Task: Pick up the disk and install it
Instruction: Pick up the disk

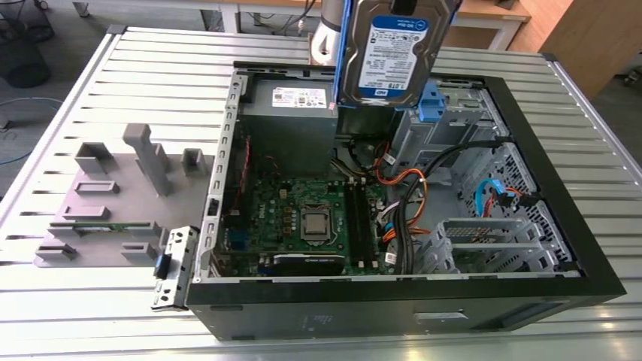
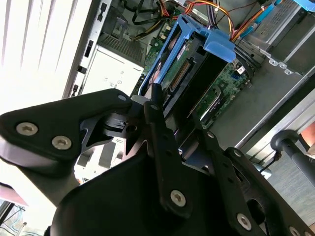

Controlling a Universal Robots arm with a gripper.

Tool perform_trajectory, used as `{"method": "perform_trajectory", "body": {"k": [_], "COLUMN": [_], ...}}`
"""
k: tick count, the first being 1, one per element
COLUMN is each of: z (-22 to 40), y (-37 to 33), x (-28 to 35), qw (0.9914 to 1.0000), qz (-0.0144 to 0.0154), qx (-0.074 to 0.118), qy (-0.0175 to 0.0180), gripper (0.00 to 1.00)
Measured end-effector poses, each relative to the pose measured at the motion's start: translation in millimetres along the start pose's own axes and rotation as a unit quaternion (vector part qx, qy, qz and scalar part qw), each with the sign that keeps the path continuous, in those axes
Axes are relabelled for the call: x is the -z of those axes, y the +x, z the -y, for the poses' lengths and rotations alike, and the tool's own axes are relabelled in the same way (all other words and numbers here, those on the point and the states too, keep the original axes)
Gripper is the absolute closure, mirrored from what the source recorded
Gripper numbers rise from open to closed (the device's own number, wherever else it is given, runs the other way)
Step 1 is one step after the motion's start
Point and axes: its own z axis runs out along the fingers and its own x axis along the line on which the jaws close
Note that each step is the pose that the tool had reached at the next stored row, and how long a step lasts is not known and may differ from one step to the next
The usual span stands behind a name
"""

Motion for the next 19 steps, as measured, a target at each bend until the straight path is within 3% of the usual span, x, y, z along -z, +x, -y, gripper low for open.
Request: {"method": "perform_trajectory", "body": {"k": [16,19], "z": [0.4,0.6], "y": [11.6,14.9], "x": [-0.2,-0.2], "qw": [0.99994,0.99989], "qz": [-0.0110,-0.0146], "qx": [0.000,-0.001], "qy": [0.0004,0.0006], "gripper": [0.65,0.65]}}
